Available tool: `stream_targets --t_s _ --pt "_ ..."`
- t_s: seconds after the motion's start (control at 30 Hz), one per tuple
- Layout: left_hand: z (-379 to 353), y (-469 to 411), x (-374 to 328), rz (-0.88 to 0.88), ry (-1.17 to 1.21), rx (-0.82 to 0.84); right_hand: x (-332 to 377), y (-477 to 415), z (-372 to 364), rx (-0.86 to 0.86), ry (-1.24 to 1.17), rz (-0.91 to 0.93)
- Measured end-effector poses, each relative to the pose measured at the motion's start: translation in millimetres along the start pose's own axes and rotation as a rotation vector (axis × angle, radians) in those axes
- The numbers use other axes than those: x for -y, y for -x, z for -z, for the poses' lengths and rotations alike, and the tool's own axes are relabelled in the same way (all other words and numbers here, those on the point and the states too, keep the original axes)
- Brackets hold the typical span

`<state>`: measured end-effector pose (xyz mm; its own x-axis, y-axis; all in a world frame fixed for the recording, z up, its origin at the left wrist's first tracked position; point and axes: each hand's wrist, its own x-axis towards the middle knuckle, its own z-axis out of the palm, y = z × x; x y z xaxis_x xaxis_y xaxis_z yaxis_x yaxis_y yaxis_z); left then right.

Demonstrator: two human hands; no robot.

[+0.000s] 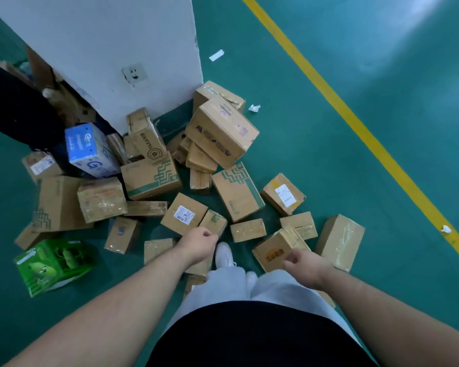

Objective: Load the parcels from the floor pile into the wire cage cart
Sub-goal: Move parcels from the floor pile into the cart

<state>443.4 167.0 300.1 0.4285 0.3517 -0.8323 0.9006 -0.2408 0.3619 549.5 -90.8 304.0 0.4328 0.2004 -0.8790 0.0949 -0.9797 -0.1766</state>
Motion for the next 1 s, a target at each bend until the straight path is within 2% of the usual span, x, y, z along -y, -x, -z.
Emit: stream_targets --t_s 0.17,0.37,0.47,0.63,0.7,0.8,1.0 --pt "8.1 -44.8 -11.3 0.033 0.068 0.037 22.5 -23.6 8.9 -0.013 -0.05 -0.022" --pt "-24.1 -93.9 1.4 0.179 0.291 0.112 37.2 -78.4 -14.3 0.116 -0.101 -0.037" --pt "-59.3 -138.7 19.6 0.289 0.402 0.162 35.6 -141.1 -31.2 0.224 -0.004 -0.069" --pt "-117.5 -237.5 34.8 0.415 0.544 0.221 31.4 -281.0 -43.0 0.257 0.149 -0.029" --pt "-140.0 -290.2 33.4 0.428 0.563 0.213 29.5 -342.8 -39.1 0.222 0.204 -0.015" --pt "-166.3 -371.4 28.7 0.434 0.556 0.152 22.7 -431.0 -36.5 0.05 0.074 -0.097" --pt "-215.9 -503.8 33.1 0.461 0.705 0.126 -3.1 -573.1 -50.5 -0.078 -0.136 -0.237"
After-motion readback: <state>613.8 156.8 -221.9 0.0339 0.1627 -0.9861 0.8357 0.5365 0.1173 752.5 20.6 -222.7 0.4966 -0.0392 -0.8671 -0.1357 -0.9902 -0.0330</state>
